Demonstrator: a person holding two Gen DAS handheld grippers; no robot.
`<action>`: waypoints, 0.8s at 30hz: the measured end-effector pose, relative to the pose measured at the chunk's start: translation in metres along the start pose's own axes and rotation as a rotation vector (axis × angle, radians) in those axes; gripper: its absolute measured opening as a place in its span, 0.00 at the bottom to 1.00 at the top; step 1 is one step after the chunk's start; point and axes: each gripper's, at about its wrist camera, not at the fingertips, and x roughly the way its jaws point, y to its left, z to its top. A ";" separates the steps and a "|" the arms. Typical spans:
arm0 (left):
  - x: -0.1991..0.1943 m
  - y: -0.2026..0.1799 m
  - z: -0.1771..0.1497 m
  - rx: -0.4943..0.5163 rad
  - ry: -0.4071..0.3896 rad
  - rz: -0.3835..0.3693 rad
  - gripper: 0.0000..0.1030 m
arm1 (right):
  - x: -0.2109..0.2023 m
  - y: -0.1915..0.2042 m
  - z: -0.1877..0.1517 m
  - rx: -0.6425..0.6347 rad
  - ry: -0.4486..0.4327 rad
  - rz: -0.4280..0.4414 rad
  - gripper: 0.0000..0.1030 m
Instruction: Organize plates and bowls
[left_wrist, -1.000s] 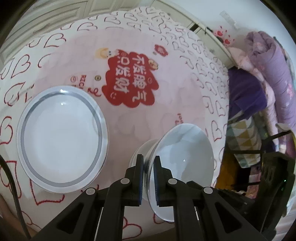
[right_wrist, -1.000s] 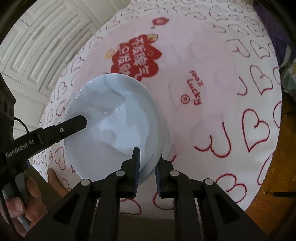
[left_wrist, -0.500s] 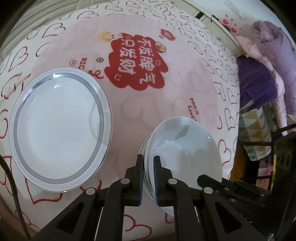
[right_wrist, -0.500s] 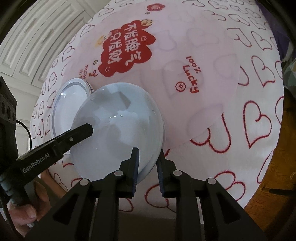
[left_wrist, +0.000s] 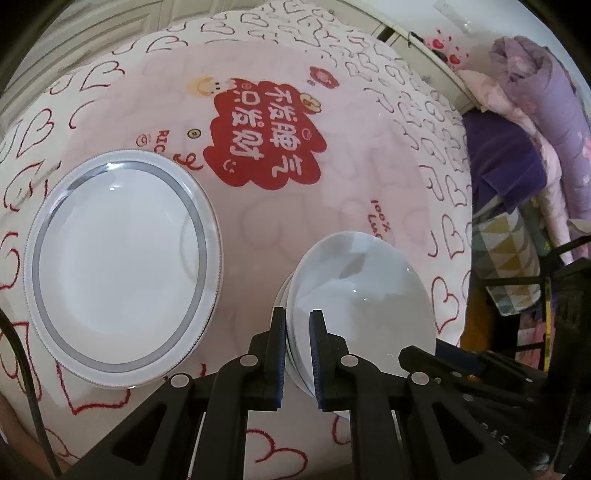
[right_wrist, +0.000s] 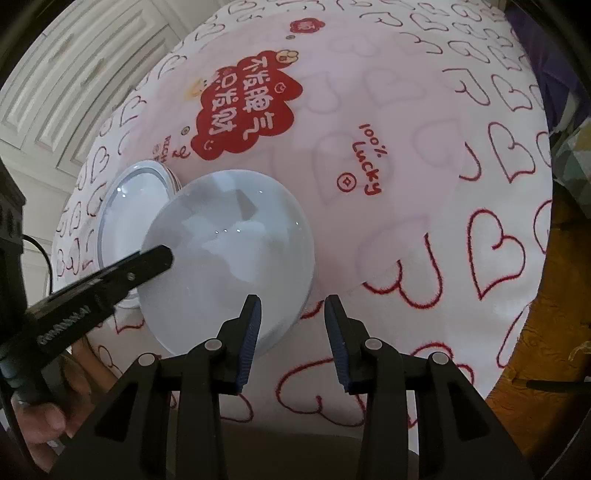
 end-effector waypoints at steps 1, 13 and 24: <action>-0.002 0.000 0.000 0.000 -0.003 -0.003 0.09 | 0.000 -0.001 -0.001 0.006 0.000 0.008 0.36; -0.032 0.017 -0.004 -0.020 -0.046 -0.004 0.89 | -0.010 -0.020 0.001 0.122 -0.075 0.112 0.94; -0.035 0.033 -0.007 -0.067 0.048 -0.079 0.93 | -0.014 -0.046 0.008 0.212 -0.103 0.154 1.00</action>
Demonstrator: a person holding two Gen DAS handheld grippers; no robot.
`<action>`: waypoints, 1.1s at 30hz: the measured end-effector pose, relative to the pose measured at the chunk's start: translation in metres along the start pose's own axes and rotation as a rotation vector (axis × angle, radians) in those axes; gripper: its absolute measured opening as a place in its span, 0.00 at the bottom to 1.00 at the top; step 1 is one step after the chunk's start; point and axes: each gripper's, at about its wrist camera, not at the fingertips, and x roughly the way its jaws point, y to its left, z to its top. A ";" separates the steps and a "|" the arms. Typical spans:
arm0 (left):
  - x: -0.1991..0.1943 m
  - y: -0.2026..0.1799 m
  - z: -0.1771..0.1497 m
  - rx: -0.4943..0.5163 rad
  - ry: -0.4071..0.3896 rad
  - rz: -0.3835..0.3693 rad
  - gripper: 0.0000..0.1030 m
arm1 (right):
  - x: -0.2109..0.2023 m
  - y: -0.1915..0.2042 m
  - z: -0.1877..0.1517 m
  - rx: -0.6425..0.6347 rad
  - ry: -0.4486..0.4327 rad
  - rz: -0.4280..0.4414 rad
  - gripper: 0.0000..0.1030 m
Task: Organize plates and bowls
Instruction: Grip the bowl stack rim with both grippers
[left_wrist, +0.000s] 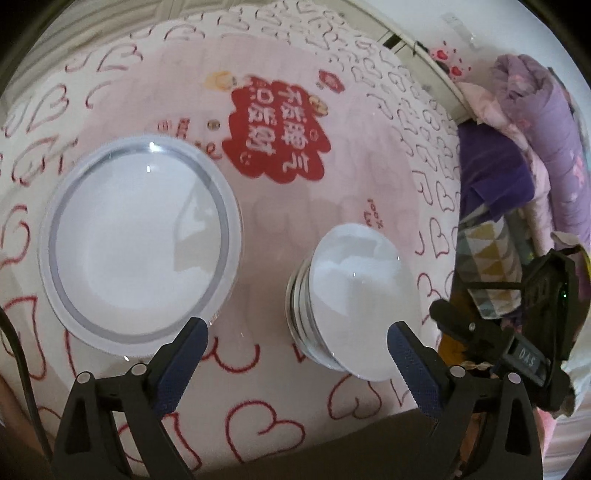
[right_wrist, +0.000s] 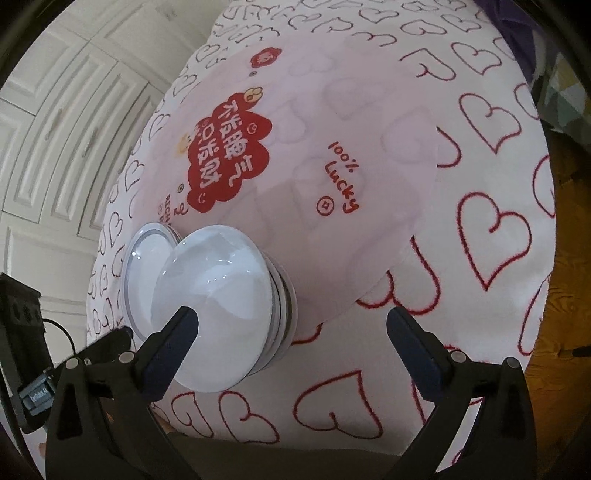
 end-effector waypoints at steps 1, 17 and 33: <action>0.003 0.000 -0.001 -0.010 0.011 -0.008 0.92 | 0.000 -0.001 0.000 -0.001 0.000 0.002 1.00; 0.053 0.027 0.003 -0.180 0.097 -0.058 0.91 | 0.033 0.003 0.009 -0.045 0.079 -0.022 1.00; 0.098 0.017 0.011 -0.219 0.093 -0.028 0.53 | 0.073 0.005 0.018 -0.083 0.164 -0.056 0.76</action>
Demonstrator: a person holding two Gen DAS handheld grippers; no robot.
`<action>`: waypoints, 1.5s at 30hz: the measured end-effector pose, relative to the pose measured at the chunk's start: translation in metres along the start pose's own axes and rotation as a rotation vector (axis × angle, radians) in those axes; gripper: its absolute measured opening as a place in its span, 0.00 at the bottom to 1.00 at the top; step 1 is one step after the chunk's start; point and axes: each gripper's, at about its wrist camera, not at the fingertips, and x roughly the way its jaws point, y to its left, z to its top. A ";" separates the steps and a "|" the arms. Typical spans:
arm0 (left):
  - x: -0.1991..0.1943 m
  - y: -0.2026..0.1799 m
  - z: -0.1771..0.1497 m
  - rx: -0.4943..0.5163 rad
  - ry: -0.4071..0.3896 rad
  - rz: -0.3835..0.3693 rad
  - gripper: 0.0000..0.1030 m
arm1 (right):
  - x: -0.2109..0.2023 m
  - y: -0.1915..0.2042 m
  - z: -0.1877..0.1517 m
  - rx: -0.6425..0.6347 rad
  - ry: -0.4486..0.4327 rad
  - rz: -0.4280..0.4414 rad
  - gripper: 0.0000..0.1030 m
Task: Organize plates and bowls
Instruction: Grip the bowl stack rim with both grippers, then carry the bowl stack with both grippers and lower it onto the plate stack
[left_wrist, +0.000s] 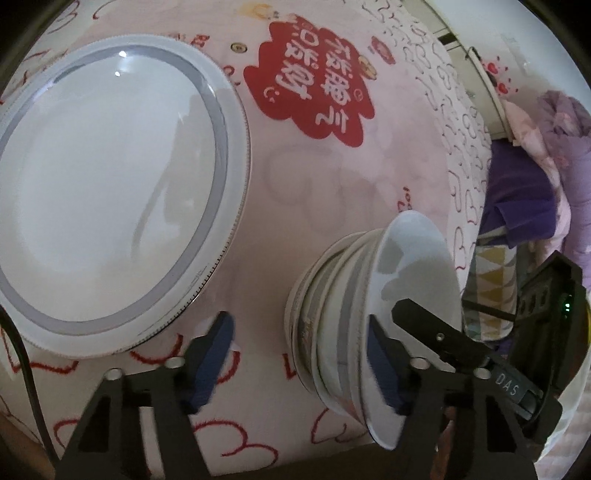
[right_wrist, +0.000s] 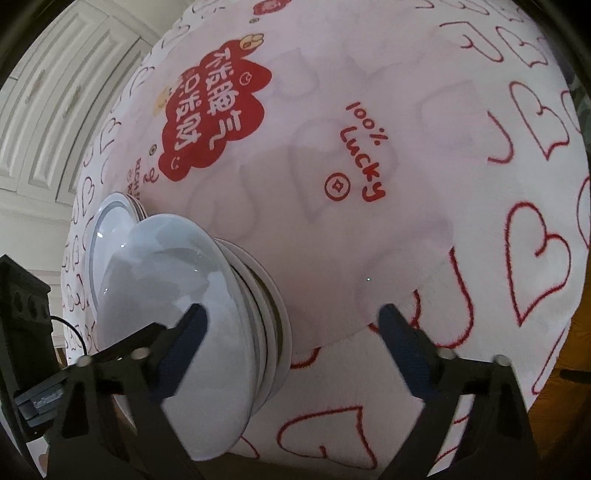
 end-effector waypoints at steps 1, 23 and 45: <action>0.004 0.000 0.001 -0.001 0.006 -0.001 0.46 | 0.002 0.000 0.000 -0.002 0.004 0.004 0.71; -0.003 -0.012 0.006 0.012 -0.024 0.007 0.24 | -0.007 0.012 -0.009 -0.026 -0.029 0.099 0.29; -0.137 0.045 0.036 -0.020 -0.162 0.047 0.25 | -0.014 0.140 0.017 -0.168 -0.054 0.163 0.29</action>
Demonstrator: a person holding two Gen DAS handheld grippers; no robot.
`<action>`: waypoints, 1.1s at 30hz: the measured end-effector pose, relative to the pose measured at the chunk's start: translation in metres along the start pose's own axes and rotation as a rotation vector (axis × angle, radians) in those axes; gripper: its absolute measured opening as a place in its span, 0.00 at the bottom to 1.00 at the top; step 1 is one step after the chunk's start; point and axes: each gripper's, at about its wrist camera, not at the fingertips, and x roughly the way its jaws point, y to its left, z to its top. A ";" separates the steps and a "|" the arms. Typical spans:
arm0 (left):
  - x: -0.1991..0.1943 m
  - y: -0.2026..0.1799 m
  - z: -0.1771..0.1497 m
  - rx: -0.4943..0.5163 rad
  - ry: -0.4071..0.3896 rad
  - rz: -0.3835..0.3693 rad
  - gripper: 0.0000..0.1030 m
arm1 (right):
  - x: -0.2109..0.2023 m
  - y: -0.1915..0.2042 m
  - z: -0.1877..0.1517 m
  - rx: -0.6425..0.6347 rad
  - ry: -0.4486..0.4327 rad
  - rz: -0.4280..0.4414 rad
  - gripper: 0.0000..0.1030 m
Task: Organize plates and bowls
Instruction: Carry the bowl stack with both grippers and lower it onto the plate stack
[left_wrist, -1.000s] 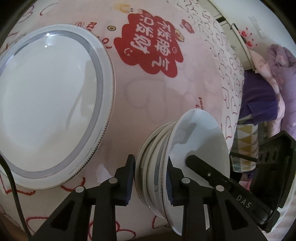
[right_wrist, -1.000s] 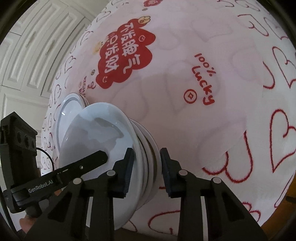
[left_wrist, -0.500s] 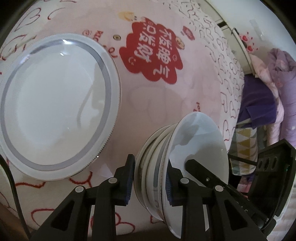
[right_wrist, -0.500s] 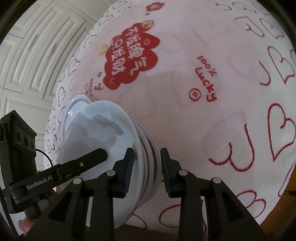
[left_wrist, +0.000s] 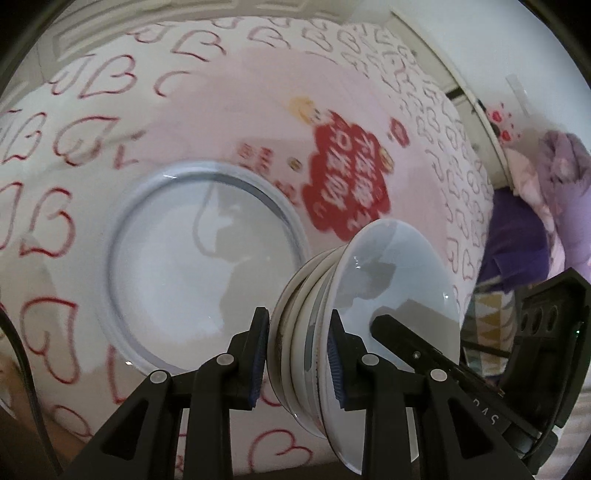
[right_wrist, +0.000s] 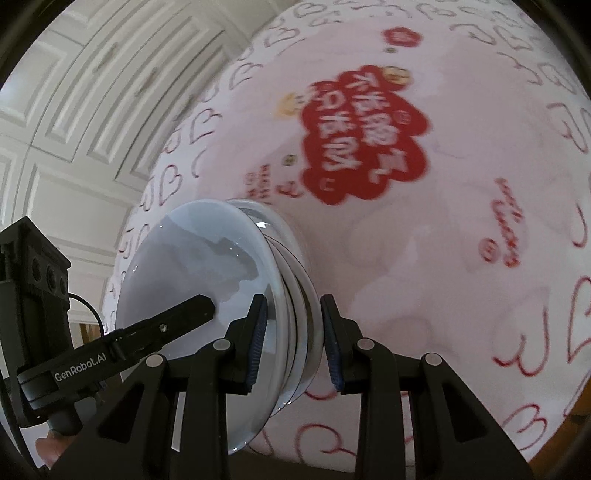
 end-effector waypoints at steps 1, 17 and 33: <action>-0.004 0.004 0.002 -0.004 -0.003 0.003 0.24 | 0.005 0.005 0.003 -0.004 0.005 0.005 0.29; -0.015 0.076 0.021 -0.082 0.006 0.035 0.23 | 0.076 0.048 0.019 -0.033 0.094 -0.004 0.29; 0.001 0.079 0.022 -0.063 0.012 0.021 0.24 | 0.085 0.046 0.021 -0.027 0.103 -0.019 0.32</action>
